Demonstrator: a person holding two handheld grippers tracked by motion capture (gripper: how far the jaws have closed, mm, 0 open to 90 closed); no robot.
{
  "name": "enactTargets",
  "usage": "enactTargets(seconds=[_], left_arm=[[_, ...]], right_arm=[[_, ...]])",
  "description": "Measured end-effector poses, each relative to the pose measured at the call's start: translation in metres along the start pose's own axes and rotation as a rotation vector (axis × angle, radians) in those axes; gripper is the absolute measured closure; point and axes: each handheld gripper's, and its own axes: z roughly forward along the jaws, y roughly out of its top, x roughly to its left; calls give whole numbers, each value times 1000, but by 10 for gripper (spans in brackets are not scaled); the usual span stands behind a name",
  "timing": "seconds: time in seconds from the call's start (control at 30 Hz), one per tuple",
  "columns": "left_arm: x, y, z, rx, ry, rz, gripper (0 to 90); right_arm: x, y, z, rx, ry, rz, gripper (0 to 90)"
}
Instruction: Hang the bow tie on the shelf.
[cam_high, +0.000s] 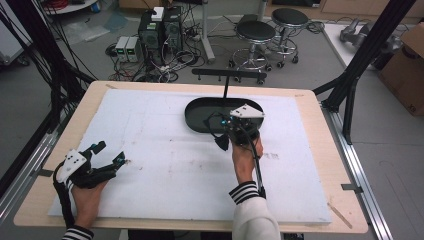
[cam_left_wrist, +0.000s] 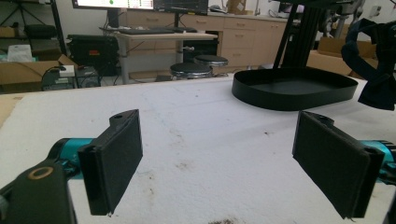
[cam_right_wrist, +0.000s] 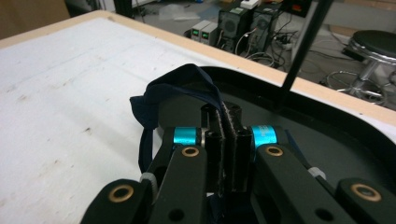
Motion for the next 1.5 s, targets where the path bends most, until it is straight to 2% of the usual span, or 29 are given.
enactTargets(seconds=[0.53,0.97,1.03,1.13,1.27,1.5], left_arm=[[1,0,0,0,-1,-9,164],[2,0,0,-3,-1,-20,164],[2,0,0,-4,-2,-21,164],[2,0,0,-3,-2,-20,164],[2,0,0,-2,-3,-22,164],[2,0,0,-3,-3,-19,164]], right_arm=[[-22,23,2,-53,-79,23,877],[-39,53,6,-104,-126,36,877],[-42,54,6,-131,-137,41,877],[-49,57,7,-112,-147,43,877],[-58,64,5,-139,-152,70,877],[-68,72,13,-129,-168,90,876]])
